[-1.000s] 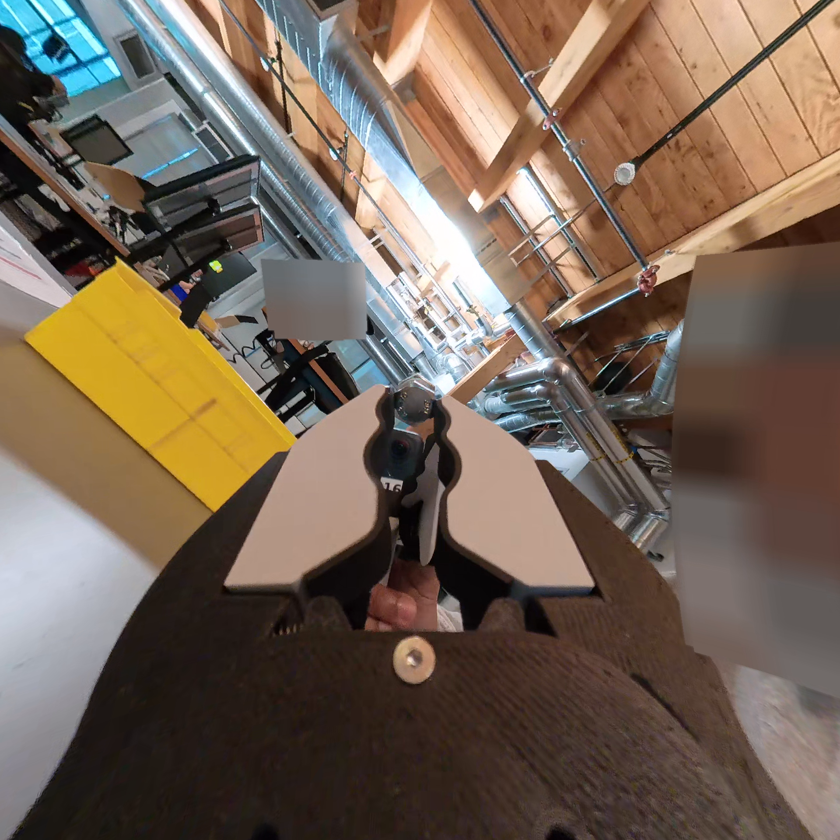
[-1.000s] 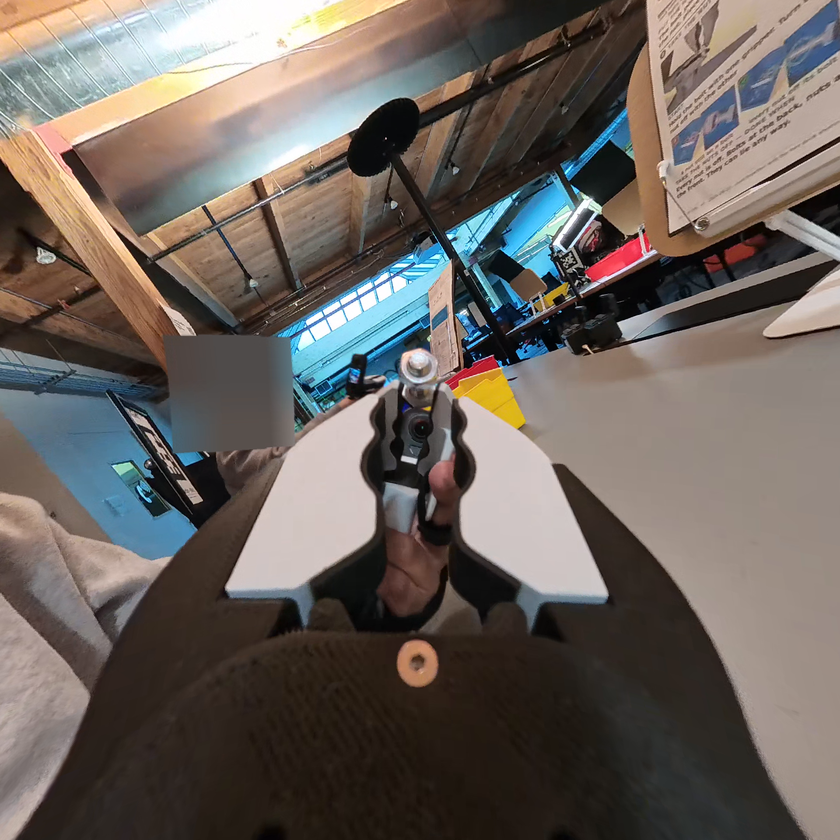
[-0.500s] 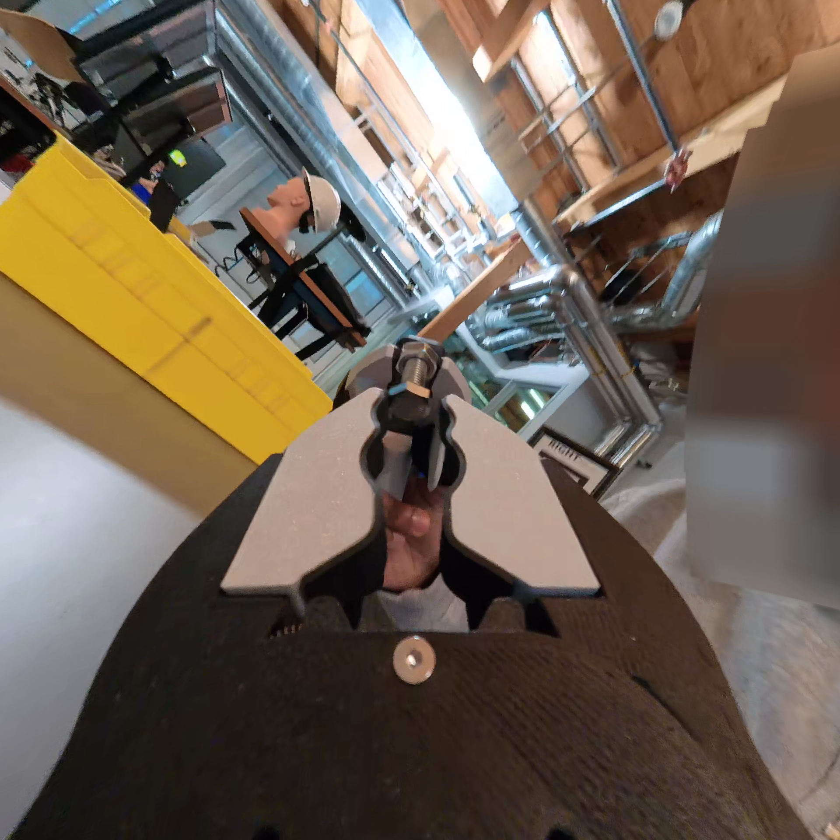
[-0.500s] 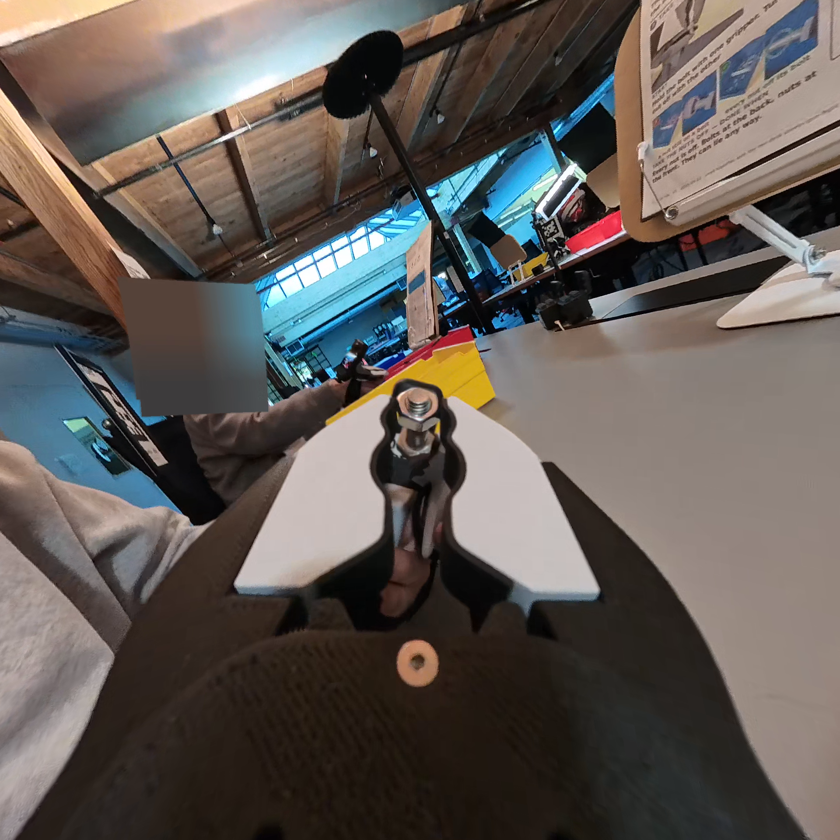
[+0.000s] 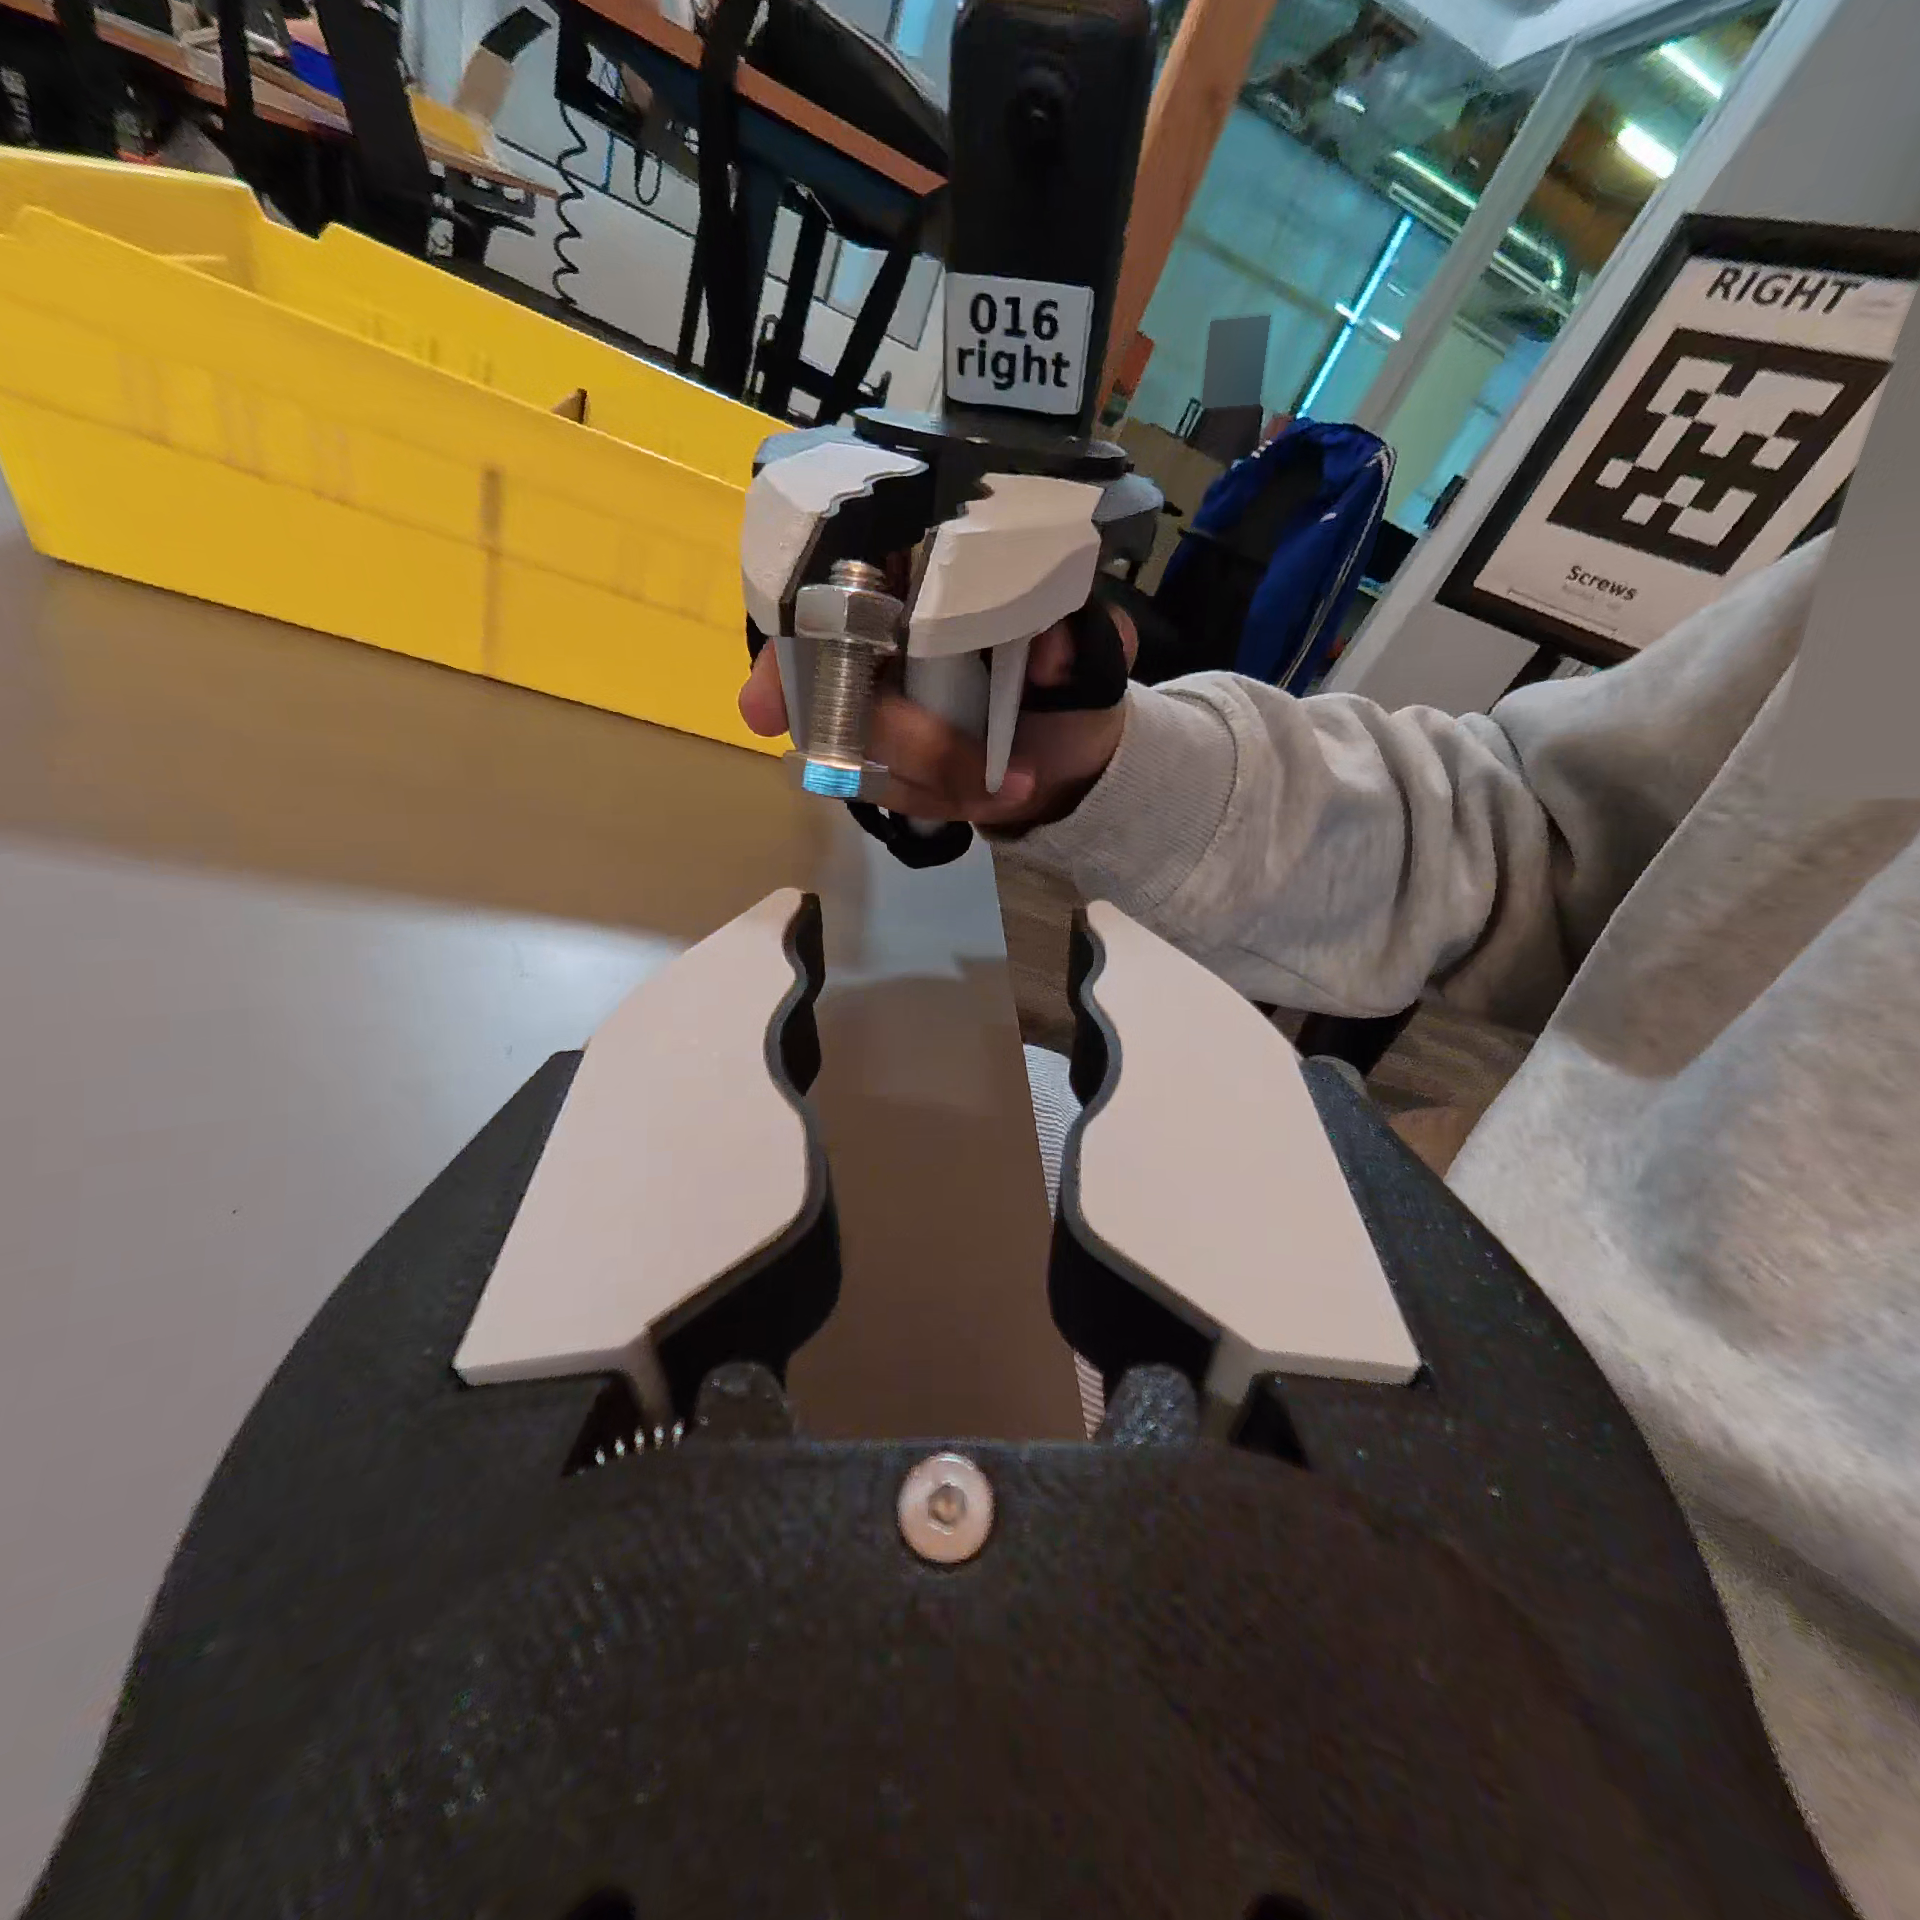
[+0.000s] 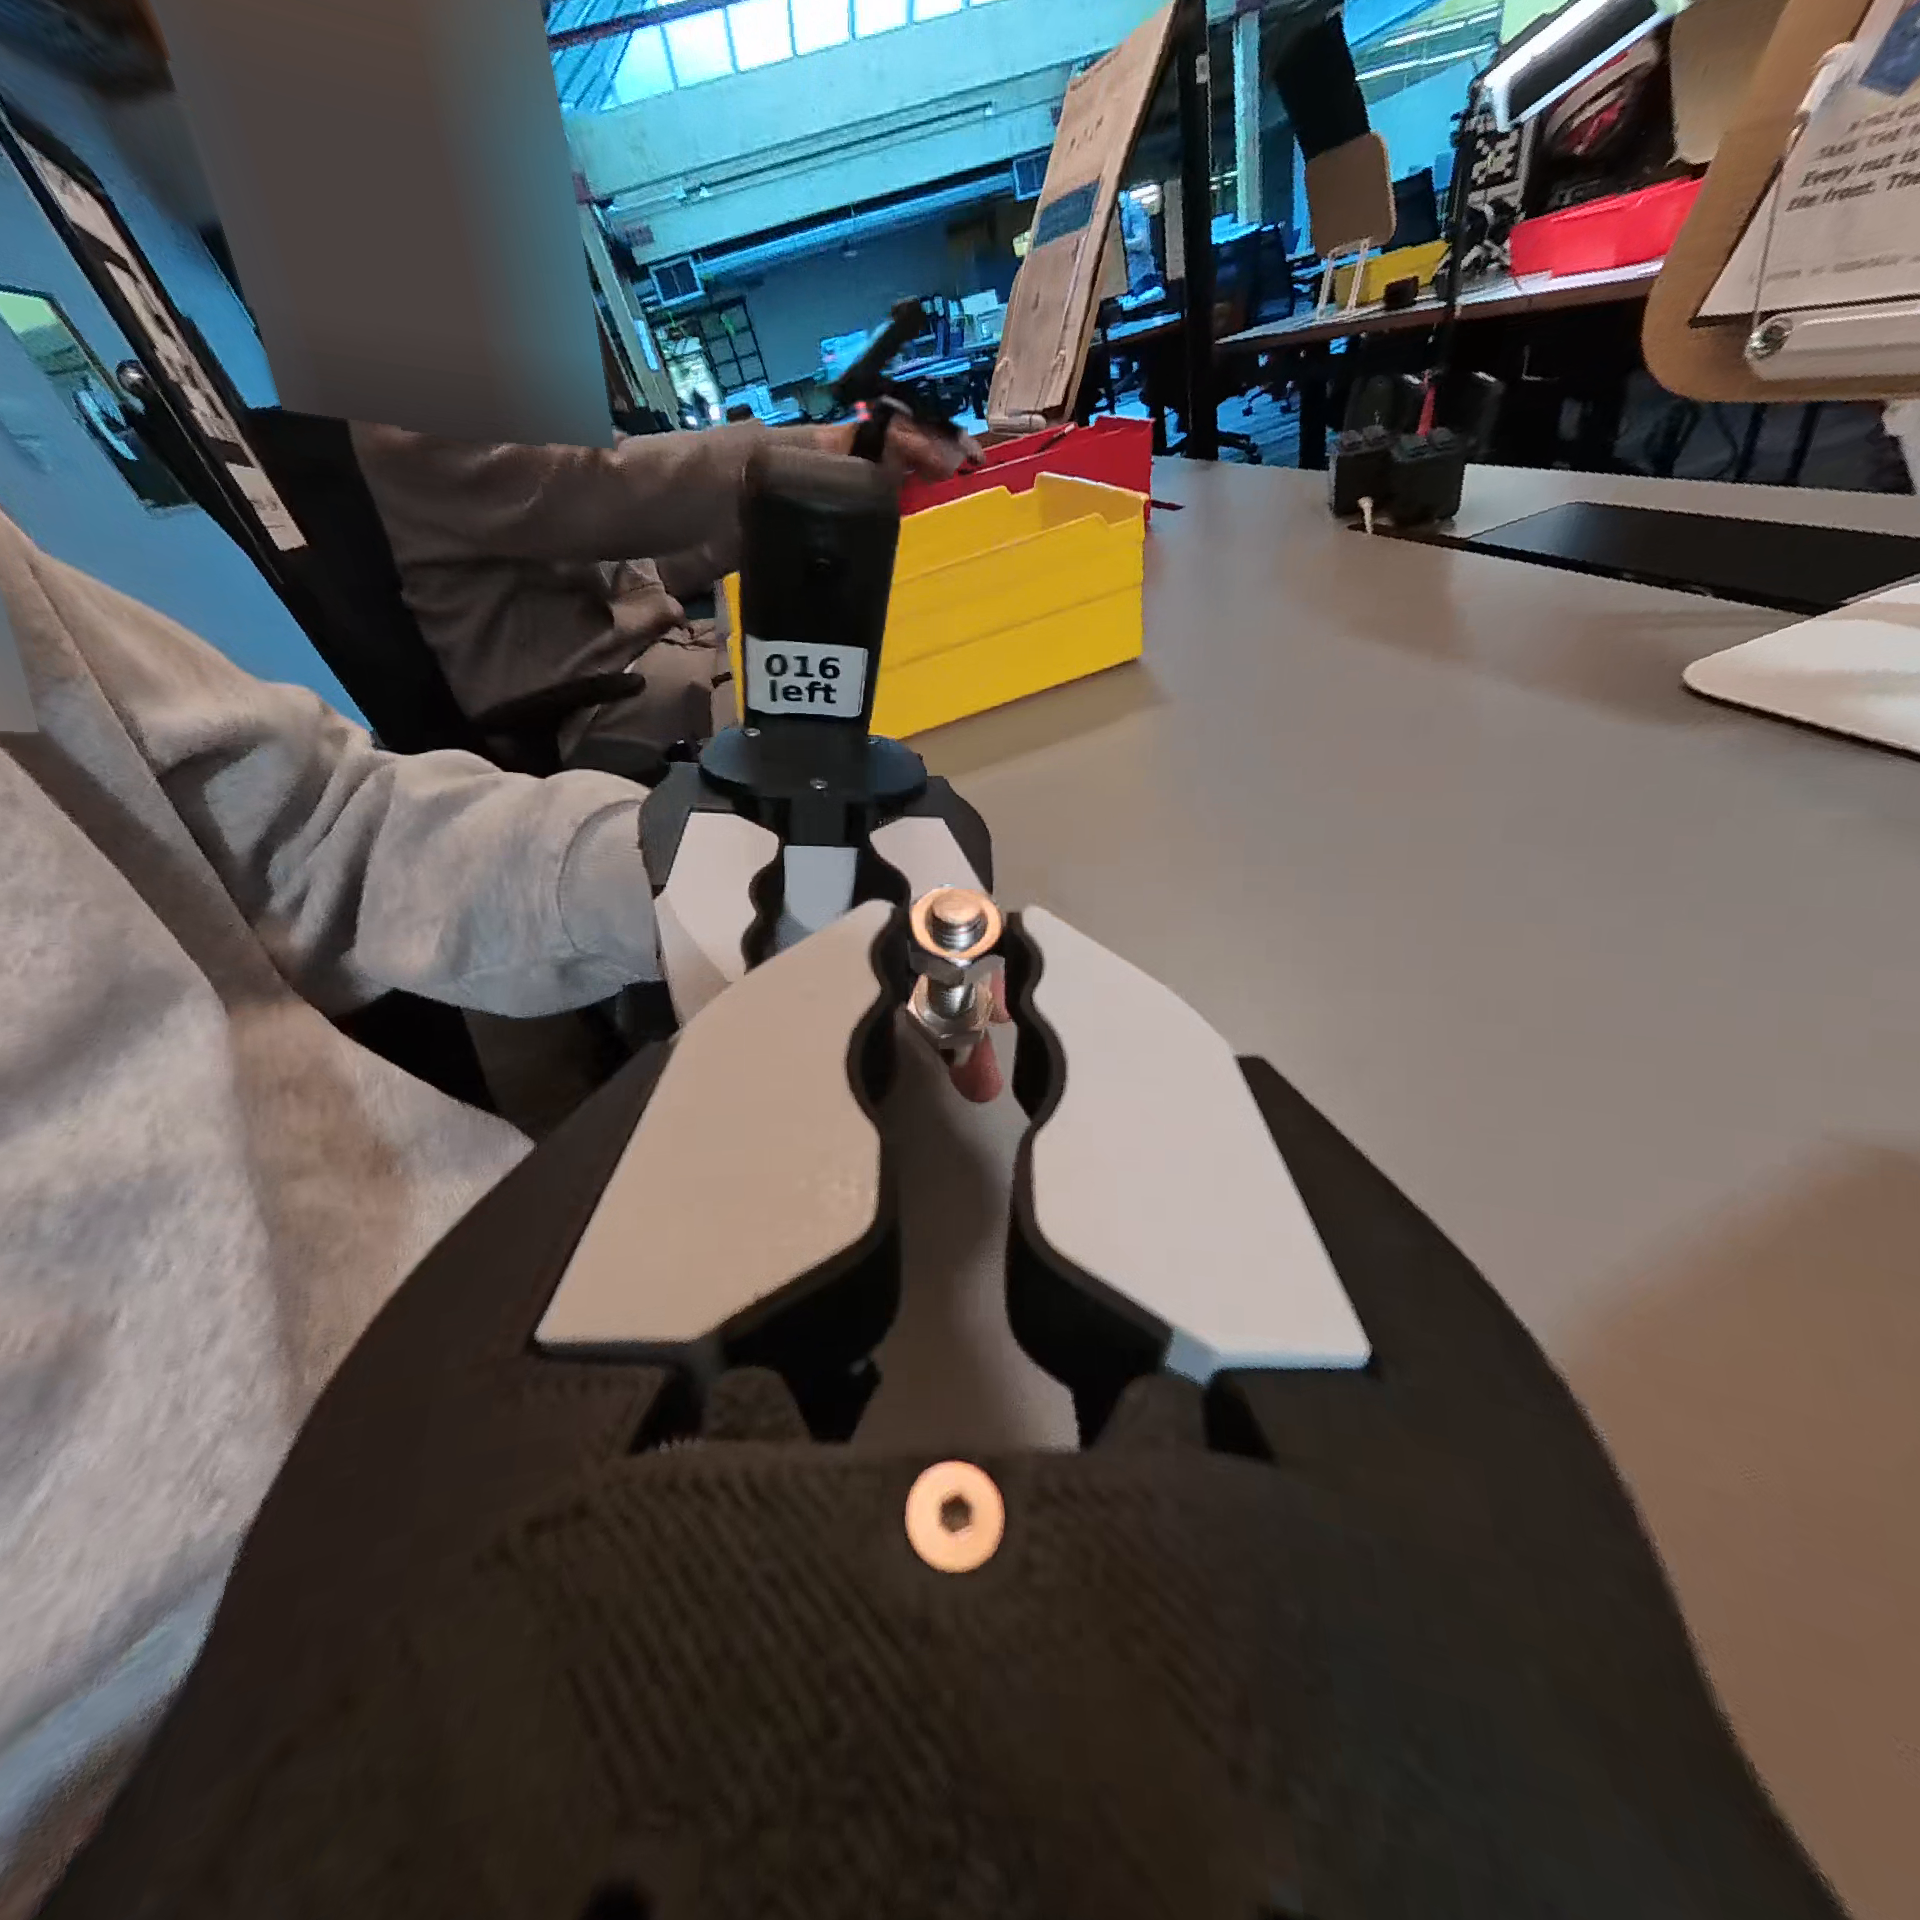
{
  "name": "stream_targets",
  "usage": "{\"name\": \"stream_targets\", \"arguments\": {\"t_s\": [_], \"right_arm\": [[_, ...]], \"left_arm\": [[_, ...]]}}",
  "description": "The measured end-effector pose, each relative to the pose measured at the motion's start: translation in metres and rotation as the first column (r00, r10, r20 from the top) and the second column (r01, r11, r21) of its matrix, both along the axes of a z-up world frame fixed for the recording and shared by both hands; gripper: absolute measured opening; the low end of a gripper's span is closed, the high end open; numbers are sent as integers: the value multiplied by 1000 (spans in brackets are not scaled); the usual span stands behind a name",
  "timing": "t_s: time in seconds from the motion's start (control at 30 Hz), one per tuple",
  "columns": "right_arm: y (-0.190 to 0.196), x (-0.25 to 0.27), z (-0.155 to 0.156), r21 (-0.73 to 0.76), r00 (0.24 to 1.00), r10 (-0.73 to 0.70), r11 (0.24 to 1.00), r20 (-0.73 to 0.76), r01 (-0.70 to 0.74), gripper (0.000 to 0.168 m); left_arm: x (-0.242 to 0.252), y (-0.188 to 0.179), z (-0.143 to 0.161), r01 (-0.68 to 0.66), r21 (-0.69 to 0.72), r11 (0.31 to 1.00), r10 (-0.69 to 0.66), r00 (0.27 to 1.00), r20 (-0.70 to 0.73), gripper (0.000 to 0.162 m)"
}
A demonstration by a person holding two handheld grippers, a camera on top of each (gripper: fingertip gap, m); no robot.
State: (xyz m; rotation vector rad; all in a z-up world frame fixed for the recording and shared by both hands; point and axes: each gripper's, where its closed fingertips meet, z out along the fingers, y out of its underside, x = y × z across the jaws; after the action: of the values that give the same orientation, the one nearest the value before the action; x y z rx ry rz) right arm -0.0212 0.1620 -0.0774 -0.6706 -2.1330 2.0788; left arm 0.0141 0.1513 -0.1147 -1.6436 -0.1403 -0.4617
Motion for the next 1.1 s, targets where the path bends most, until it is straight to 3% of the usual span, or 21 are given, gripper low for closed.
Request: {"name": "stream_targets", "arguments": {"t_s": [0.17, 0.4, 0.7, 1.1], "right_arm": [[-5, 15, 8, -67, 993, 113, 992, 22, -111, 18], [-22, 31, 1, -15, 977, 212, 977, 32, -211, 18], [-25, 41, -2, -5, 960, 275, 961, 46, -275, 18], [-28, 47, -3, 22, 955, 294, 955, 39, -295, 18]], "left_arm": [[3, 0, -1, 3, -7, 1000, -3, 1000, -11, 45], [12, -4, 3, 77, 27, 997, -77, 997, -1, 40], [31, -8, 8, 182, 65, 981, -181, 983, -20, 41], [31, -9, 9, 166, 76, 983, -164, 986, -35, 26]]}}
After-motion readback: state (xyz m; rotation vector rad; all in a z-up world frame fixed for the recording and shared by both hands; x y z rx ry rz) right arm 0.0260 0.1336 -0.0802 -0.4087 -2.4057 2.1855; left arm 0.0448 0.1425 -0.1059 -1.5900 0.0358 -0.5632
